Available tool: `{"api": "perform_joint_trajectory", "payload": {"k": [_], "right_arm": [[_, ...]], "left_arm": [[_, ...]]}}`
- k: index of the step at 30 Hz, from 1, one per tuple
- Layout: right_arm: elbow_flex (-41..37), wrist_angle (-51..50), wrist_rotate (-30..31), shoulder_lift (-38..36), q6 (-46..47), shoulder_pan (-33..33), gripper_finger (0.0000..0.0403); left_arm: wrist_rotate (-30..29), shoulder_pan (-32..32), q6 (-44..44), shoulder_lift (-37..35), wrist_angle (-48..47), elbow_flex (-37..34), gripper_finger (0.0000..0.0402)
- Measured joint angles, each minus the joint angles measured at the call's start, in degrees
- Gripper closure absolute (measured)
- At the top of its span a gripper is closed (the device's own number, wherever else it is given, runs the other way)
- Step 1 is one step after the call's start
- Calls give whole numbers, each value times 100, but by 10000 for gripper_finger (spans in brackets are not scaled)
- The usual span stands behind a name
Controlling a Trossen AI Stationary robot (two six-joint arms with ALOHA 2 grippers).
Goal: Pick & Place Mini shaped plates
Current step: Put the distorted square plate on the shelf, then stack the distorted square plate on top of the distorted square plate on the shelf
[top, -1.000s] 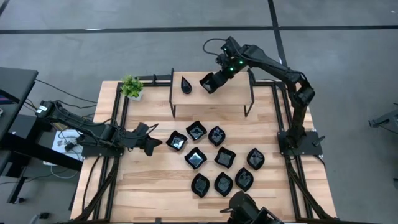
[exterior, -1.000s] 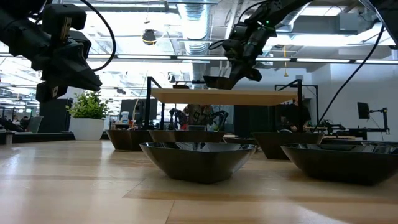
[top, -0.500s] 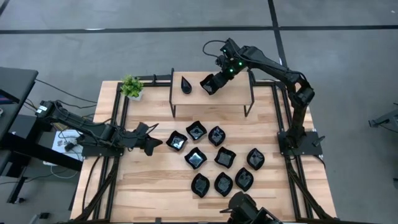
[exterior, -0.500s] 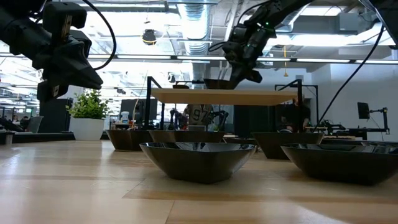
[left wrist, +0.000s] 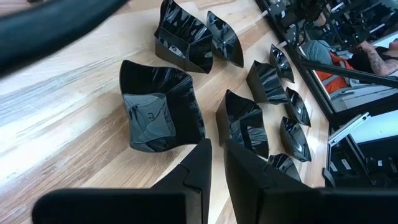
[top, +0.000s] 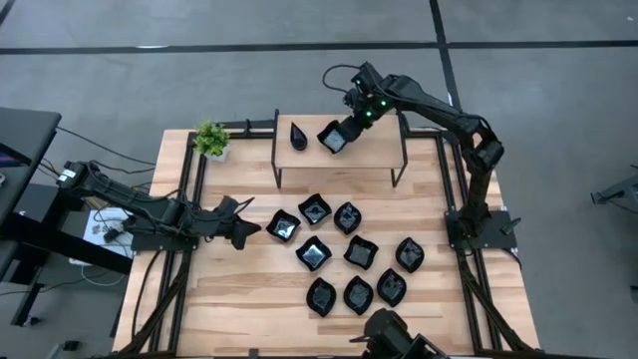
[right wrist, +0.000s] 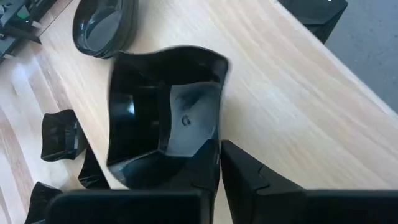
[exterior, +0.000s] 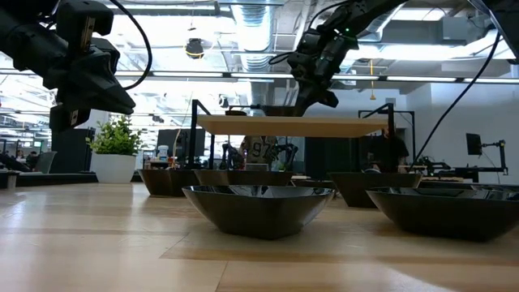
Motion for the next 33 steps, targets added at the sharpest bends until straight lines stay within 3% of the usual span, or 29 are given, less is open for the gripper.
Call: {"api": "perform_joint_trajectory", "payload": {"k": [12,17,26,33], "right_arm": [[176,-109,2,0,-126,-67,353],[749,-969,4,-252,-337,42,353],[534,-2662,1,-1510,-327,1442,353],[-888,-2678,557,-2385,1053,2778,353]], "left_arm": [[0,0,0,0,38,0,357],[2,-2,0,1,42,0,357],[2,-2,2,0,40,0,357],[2,-2,184,0,40,0,357]]}}
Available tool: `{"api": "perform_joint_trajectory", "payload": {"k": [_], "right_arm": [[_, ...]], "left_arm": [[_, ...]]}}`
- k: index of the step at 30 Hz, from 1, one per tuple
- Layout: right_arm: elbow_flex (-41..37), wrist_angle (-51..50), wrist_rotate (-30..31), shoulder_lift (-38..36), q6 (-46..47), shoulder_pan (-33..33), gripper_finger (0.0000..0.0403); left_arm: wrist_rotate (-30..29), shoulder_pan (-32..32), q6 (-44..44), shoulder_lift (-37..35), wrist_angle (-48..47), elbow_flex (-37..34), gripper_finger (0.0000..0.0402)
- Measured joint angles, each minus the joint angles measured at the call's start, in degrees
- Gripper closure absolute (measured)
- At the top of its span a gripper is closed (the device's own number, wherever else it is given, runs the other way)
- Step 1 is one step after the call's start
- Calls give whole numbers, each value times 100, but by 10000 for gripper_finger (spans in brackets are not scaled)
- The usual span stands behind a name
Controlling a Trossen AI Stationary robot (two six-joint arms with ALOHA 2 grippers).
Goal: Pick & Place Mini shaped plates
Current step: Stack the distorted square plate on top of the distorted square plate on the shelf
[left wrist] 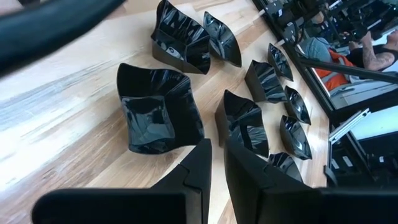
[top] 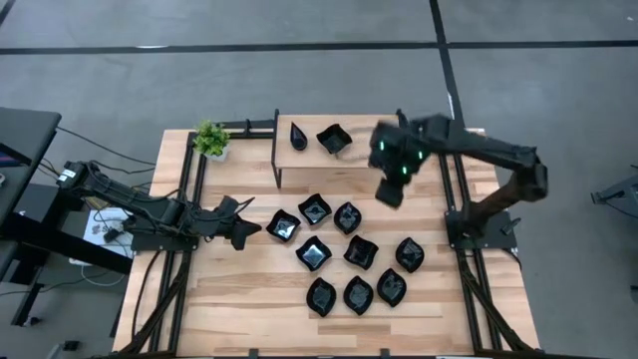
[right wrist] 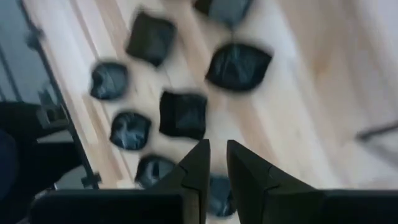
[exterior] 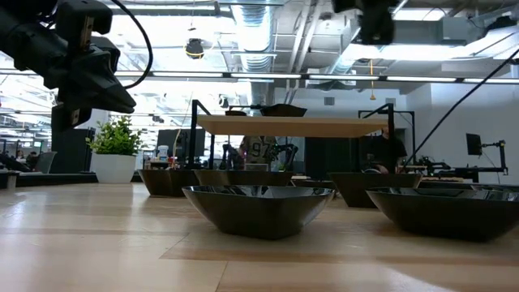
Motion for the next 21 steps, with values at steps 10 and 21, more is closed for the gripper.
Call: {"api": "perform_joint_trajectory", "payload": {"k": [10,21], "right_arm": [[-2499,2102,221,-531,1337,1230,353],[-3545,3249,240,-298,1398,1462,353]], "left_arm": [[0,0,56,0,0,0,357],[65,0,60,3,36,-2,357]]}}
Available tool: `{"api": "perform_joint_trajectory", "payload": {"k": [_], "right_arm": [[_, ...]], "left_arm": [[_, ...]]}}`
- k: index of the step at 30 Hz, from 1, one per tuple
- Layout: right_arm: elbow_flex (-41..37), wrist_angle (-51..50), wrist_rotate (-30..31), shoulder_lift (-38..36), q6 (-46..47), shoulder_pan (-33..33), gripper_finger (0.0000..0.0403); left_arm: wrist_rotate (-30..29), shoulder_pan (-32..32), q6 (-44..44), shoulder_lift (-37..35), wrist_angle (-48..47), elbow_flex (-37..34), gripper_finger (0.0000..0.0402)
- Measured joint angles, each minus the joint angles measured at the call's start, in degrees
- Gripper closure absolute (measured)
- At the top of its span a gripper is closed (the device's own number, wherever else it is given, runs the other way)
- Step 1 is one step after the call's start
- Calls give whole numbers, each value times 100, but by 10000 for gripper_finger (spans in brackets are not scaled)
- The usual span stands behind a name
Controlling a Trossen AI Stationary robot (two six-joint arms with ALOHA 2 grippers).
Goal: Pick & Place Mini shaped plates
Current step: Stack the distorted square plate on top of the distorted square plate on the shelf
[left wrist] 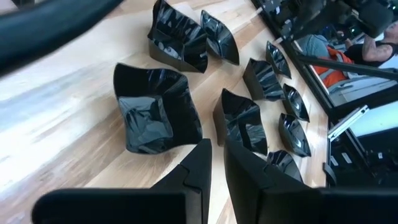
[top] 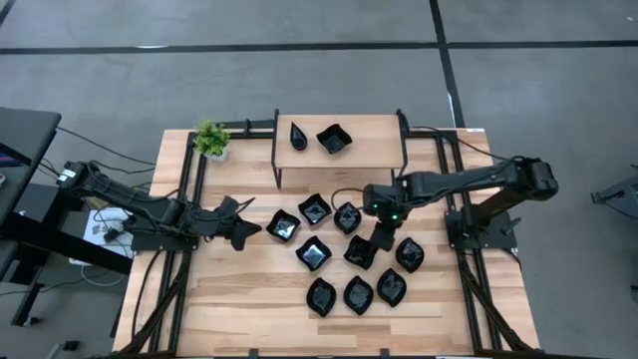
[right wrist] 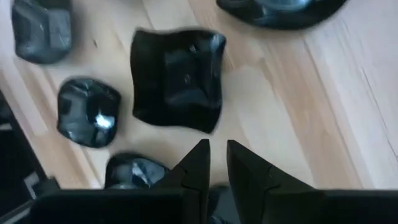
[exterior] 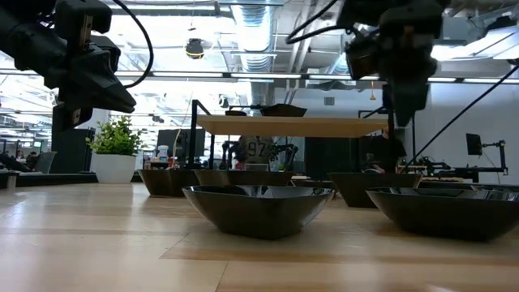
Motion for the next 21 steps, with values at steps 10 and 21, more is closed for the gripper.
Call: {"api": "perform_joint_trajectory", "payload": {"k": [10,21], "right_arm": [[-495,675,-29,288,-67,-4,321],[-533,1153,-52,1033,-368,187,272]], "left_arm": [[193,0,16,115,132,-7,357],[193,2,18,113,150,-7,357]]}}
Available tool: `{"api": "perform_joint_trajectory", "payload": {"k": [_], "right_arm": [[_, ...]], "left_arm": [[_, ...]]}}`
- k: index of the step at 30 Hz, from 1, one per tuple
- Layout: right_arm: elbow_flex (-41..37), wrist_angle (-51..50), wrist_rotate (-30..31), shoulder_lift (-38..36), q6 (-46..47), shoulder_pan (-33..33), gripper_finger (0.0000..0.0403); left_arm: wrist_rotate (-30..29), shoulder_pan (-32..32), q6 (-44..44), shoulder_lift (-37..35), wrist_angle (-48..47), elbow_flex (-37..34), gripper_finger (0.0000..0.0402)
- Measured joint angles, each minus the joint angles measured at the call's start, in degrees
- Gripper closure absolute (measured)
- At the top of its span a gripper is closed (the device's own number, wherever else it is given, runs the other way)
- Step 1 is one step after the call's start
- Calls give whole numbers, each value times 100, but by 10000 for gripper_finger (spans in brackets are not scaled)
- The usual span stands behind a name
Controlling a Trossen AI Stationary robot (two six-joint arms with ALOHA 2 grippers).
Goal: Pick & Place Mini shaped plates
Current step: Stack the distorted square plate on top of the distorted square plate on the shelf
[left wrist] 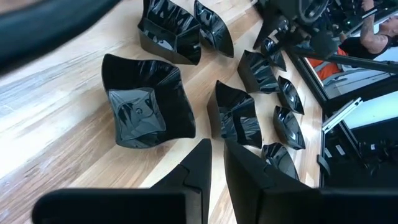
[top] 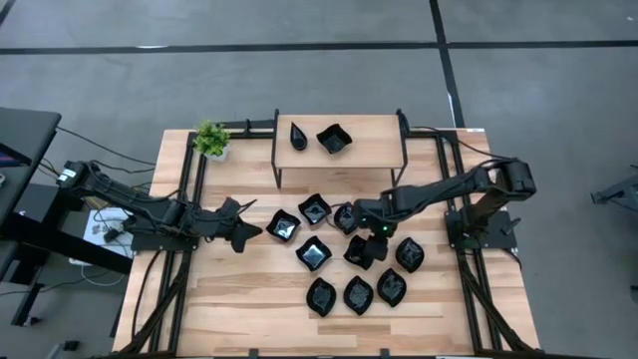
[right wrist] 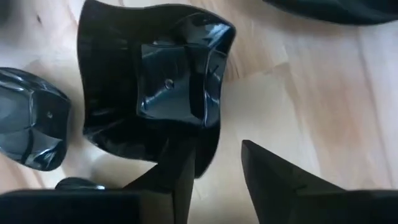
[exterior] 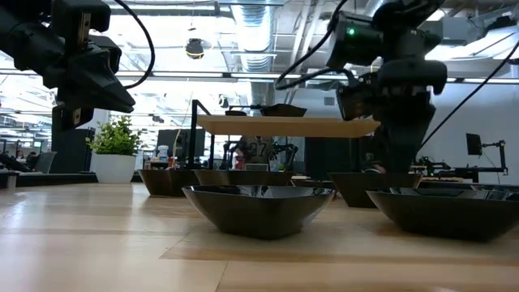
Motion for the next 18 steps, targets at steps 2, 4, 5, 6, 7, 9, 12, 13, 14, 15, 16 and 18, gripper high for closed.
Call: {"api": "perform_joint_trajectory", "payload": {"k": [2,4,5,6,7,9,12,13,14,15,16,18], "right_arm": [[0,19,3,112,0,39,264],[0,49,6,238,1,66,258],[0,54,6,289,0,71,256],[0,85,5,339,2,74,254],[0,126,3,385,2,74,253],[0,164,5,449,2,71,252],[4,232,7,449,3,71,257],[4,232,6,438,4,69,260],[0,221,8,405,4,69,263],[0,235,6,369,4,69,266],[9,263,7,351,5,69,269],[8,257,7,340,7,67,276]], "left_arm": [[0,-2,1,0,0,0,357],[-2,0,0,0,0,0,357],[0,-2,0,0,2,0,357],[0,-2,2,0,2,0,357],[-1,-2,2,0,2,0,357],[0,0,2,0,4,0,357],[-2,-2,0,0,15,0,357],[-1,-2,0,2,25,1,357],[-2,-1,1,0,27,2,357],[-2,-2,0,0,26,2,357],[-2,-2,1,0,26,2,357],[-2,-2,0,0,27,3,357]]}}
